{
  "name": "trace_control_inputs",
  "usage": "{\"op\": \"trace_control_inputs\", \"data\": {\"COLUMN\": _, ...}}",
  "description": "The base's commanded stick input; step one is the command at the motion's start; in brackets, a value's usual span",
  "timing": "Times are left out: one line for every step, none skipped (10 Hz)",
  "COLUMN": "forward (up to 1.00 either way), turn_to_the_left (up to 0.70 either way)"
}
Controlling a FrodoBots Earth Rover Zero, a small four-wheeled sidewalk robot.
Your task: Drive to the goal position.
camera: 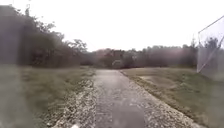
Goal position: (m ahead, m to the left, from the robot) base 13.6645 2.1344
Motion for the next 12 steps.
{"op": "trace_control_inputs", "data": {"forward": 0.7, "turn_to_the_left": 0.0}}
{"op": "trace_control_inputs", "data": {"forward": 0.7, "turn_to_the_left": 0.0}}
{"op": "trace_control_inputs", "data": {"forward": 0.7, "turn_to_the_left": 0.0}}
{"op": "trace_control_inputs", "data": {"forward": 0.7, "turn_to_the_left": 0.0}}
{"op": "trace_control_inputs", "data": {"forward": 0.7, "turn_to_the_left": 0.0}}
{"op": "trace_control_inputs", "data": {"forward": 0.7, "turn_to_the_left": 0.0}}
{"op": "trace_control_inputs", "data": {"forward": 0.7, "turn_to_the_left": 0.0}}
{"op": "trace_control_inputs", "data": {"forward": 0.7, "turn_to_the_left": 0.0}}
{"op": "trace_control_inputs", "data": {"forward": 0.7, "turn_to_the_left": 0.0}}
{"op": "trace_control_inputs", "data": {"forward": 0.7, "turn_to_the_left": 0.0}}
{"op": "trace_control_inputs", "data": {"forward": 0.7, "turn_to_the_left": 0.0}}
{"op": "trace_control_inputs", "data": {"forward": 0.7, "turn_to_the_left": 0.0}}
